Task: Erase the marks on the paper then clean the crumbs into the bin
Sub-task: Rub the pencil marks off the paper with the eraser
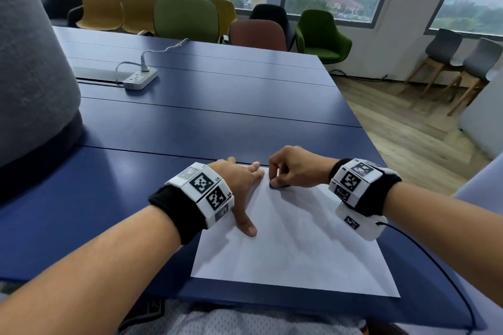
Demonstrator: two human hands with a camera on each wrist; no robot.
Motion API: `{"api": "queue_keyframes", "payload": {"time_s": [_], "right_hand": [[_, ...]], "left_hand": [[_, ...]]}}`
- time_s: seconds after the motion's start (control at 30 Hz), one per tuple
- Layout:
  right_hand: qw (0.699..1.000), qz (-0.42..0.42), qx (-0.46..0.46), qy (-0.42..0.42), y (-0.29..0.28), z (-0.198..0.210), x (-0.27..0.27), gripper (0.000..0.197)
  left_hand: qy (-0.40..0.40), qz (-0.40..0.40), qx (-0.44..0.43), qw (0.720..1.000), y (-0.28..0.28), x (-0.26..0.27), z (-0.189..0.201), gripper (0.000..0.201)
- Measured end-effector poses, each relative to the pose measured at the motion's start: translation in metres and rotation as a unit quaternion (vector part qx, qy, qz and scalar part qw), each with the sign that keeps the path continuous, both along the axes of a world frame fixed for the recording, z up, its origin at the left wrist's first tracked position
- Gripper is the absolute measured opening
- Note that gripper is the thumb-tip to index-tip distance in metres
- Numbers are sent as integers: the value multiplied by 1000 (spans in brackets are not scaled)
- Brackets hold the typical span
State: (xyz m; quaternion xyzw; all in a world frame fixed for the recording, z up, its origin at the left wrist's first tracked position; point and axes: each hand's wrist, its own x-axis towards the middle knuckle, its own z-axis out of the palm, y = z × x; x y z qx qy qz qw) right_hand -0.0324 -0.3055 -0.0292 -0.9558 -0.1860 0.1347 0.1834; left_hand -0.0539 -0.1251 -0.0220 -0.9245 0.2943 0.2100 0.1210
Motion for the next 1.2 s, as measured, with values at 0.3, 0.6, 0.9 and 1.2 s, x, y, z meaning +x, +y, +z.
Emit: {"api": "queue_keyframes", "payload": {"time_s": [0.3,0.6,0.9,1.2], "right_hand": [[1000,-6,-5,10,-4,-3,-12,10],[1000,-15,-22,-15,-8,-5,-15,14],[999,-14,-45,-16,-10,-4,-16,12],[999,-8,-44,2,-8,-3,-20,12]], "left_hand": [[14,13,-2,1000,-1,1,1,128],[17,8,11,1000,-4,-2,5,125],[20,16,12,1000,-5,-3,4,128],[22,20,12,999,-5,-2,4,128]]}}
